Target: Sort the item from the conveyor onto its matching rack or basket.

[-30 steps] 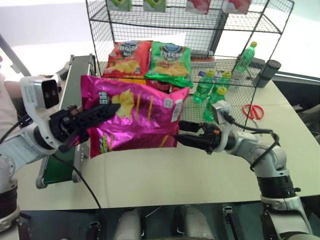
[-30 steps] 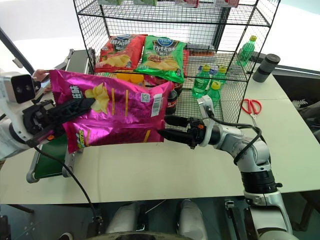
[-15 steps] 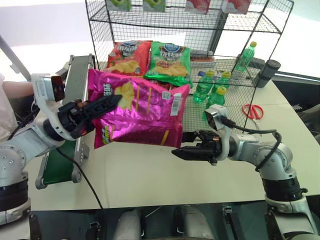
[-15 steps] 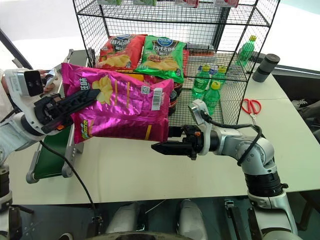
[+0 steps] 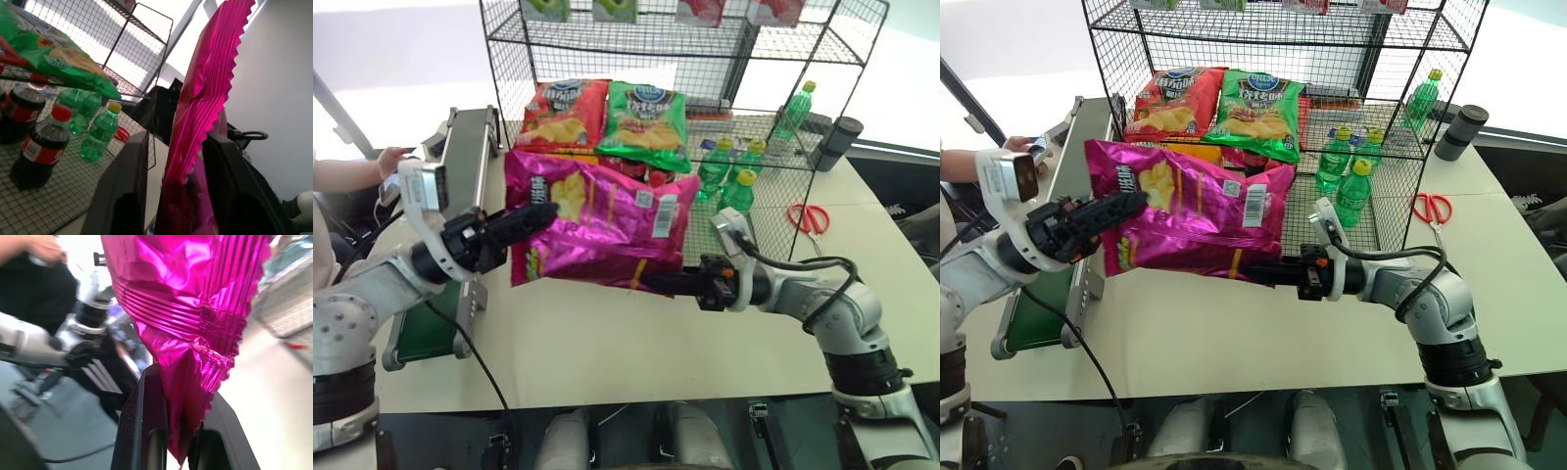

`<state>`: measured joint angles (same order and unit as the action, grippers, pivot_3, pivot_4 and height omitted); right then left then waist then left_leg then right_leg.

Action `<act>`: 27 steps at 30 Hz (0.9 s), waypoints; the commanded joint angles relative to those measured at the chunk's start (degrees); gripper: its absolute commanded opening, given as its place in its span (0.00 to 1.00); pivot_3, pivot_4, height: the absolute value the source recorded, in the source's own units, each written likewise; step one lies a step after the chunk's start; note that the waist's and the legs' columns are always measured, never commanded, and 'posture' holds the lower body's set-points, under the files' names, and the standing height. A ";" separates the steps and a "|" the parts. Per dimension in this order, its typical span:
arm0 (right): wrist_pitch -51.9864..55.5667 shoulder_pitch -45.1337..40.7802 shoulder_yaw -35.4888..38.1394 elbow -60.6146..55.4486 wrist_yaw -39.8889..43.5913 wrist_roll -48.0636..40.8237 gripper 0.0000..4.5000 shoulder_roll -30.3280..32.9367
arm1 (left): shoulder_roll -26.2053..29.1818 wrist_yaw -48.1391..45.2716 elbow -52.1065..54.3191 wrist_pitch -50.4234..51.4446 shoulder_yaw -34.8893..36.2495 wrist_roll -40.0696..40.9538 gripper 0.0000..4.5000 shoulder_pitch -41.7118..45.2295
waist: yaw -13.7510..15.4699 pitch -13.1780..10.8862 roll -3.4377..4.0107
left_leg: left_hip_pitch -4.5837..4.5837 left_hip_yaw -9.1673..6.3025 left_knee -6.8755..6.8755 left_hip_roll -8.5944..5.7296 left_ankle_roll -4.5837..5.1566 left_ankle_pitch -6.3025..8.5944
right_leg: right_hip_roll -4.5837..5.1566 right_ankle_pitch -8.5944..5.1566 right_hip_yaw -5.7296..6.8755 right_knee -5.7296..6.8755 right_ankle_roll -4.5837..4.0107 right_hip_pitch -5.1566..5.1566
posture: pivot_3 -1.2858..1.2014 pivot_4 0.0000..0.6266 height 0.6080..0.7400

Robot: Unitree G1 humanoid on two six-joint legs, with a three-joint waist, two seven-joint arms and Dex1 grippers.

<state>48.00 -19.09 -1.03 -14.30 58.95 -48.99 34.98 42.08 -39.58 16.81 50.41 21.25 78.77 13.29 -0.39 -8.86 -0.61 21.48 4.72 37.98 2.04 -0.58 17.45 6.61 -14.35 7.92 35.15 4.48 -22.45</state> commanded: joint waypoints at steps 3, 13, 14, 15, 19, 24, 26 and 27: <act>-9.18 6.14 6.92 -5.47 0.78 4.78 0.00 4.46 | 0.08 -4.37 1.49 -3.79 -0.02 -6.76 0.98 -2.33 | 0.21 -0.01 0.00 | 0.02 0.01 0.00 -0.01 0.02 0.01 | 0.04 0.00 0.00 -0.02 0.00 -0.01 | 0.52 0.24 1.00; -27.91 13.78 29.11 -14.61 -9.18 10.13 0.00 4.13 | -7.18 -9.52 0.14 -13.16 -9.41 -21.14 0.98 0.64 | 1.39 -0.02 0.01 | 0.01 0.00 0.00 0.02 0.30 0.18 | 0.11 0.00 0.01 -0.06 0.00 0.03 | 0.52 0.24 1.00; -29.11 13.39 29.81 -14.48 -10.27 10.88 0.00 4.16 | -7.96 -9.57 -0.19 -13.46 -9.88 -21.74 0.98 1.25 | 1.28 -0.03 0.00 | 0.02 0.00 0.00 0.00 0.35 0.21 | 0.14 0.00 0.00 -0.05 0.00 0.03 | 0.52 0.24 1.00; -30.55 12.24 30.43 -13.71 -12.32 12.44 0.00 4.11 | -9.33 -9.36 -0.31 -14.90 -10.97 -23.48 0.98 2.17 | 1.21 -0.02 0.00 | 0.01 0.01 0.01 -0.01 0.36 0.21 | 0.13 0.00 0.00 -0.06 0.00 0.03 | 0.52 0.24 1.00; -40.78 10.15 28.53 -9.14 -17.50 24.93 0.00 4.12 | -12.99 -9.40 -2.16 -18.70 -13.66 -28.13 0.98 5.67 | 1.11 -0.02 0.01 | -0.04 0.02 0.00 -0.06 0.35 0.20 | 0.05 0.00 -0.01 -0.02 0.01 0.04 | 0.52 0.24 1.00; -56.40 6.57 23.95 2.58 -28.02 48.75 0.00 8.85 | -15.24 -9.85 -3.84 -22.56 -15.58 -33.22 0.98 7.76 | 1.04 -0.03 0.02 | -0.03 0.08 0.00 -0.11 0.01 -0.01 | 0.07 0.00 -0.02 -0.03 0.02 0.03 | 0.52 0.24 1.00; -59.11 4.66 22.23 6.74 -30.48 53.23 0.00 10.56 | -15.69 -9.66 -3.93 -23.02 -15.36 -33.67 0.98 7.88 | 1.00 -0.03 0.02 | -0.03 0.10 0.00 -0.10 0.00 -0.02 | 0.08 0.00 -0.05 -0.03 0.02 0.01 | 0.52 0.24 1.00; -60.01 4.05 21.58 8.07 -31.23 54.36 0.00 11.05 | -15.91 -9.55 -3.94 -23.16 -15.22 -33.79 0.98 7.91 | 1.01 -0.03 0.02 | -0.03 0.11 0.00 -0.10 -0.01 -0.02 | 0.08 -0.01 -0.05 -0.02 0.03 0.01 | 0.52 0.24 1.00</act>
<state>-9.39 -13.97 20.46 -6.89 30.01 2.63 45.05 26.40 -48.87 12.06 28.47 5.29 45.39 20.52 0.63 -8.89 -0.59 21.45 4.81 37.98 1.96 -0.61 17.43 6.68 -14.37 7.87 35.12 4.52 -22.44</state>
